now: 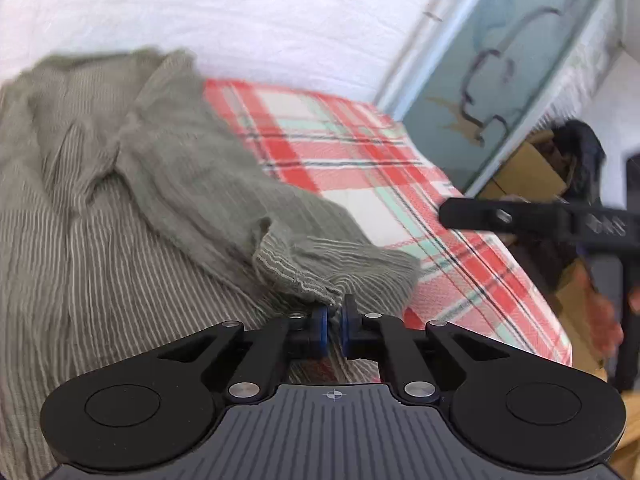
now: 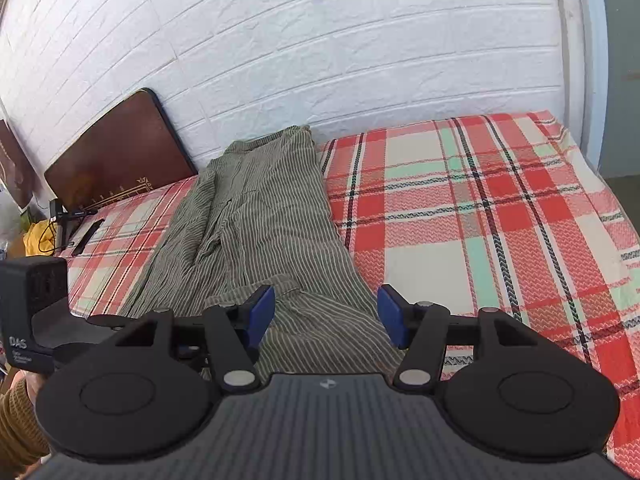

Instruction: Fold clothes

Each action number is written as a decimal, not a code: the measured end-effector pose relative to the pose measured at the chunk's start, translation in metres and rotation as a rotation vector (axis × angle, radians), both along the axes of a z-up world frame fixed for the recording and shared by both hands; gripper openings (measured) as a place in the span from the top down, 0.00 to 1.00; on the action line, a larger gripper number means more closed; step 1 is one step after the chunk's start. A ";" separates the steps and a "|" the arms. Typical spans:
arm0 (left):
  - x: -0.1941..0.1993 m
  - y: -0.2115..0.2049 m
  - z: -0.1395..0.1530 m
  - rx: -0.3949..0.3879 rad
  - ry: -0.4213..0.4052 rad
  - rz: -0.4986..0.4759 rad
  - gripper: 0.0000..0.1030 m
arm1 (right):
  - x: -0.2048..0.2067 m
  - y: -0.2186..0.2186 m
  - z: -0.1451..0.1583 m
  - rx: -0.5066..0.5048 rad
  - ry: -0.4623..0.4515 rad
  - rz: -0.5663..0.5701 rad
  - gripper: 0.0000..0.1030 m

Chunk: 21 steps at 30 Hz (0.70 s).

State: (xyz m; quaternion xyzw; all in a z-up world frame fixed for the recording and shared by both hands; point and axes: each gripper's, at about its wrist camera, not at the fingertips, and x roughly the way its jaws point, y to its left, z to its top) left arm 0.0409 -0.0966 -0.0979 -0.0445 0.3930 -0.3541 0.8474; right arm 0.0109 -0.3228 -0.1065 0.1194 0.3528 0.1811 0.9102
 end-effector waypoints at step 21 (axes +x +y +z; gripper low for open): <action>-0.115 -0.075 -0.004 0.334 -0.431 -0.448 0.98 | 0.013 0.085 0.005 -0.327 0.498 0.261 0.34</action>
